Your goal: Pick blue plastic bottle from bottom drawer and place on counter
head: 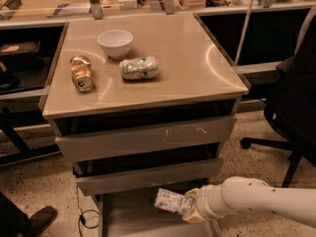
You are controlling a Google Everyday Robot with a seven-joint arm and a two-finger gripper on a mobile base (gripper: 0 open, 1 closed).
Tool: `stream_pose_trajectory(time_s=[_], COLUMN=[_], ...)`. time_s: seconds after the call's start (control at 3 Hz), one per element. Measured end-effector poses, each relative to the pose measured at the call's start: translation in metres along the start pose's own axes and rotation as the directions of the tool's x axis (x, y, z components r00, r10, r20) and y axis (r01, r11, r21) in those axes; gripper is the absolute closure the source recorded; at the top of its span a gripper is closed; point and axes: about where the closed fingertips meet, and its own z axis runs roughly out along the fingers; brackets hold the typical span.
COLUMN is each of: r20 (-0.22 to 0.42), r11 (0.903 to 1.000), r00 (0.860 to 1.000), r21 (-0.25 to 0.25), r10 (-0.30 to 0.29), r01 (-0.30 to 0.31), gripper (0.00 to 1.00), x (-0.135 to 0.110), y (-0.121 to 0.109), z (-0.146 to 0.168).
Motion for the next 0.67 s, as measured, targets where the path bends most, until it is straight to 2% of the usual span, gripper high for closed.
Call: stream_pose_trajectory(time_s=[0.33,0.67], r20=[-0.003,-0.017], r11=[0.9986,0.9909], r00=[1.000,0.998], r21=[0.046,0.120], r10=[-0.027,-0.059], r01=[0.027,0.061], gripper=[1.00,1.00], x=[-0.021,-0.056], y=[-0.012,-0.035], z=[-0.028,-0.080])
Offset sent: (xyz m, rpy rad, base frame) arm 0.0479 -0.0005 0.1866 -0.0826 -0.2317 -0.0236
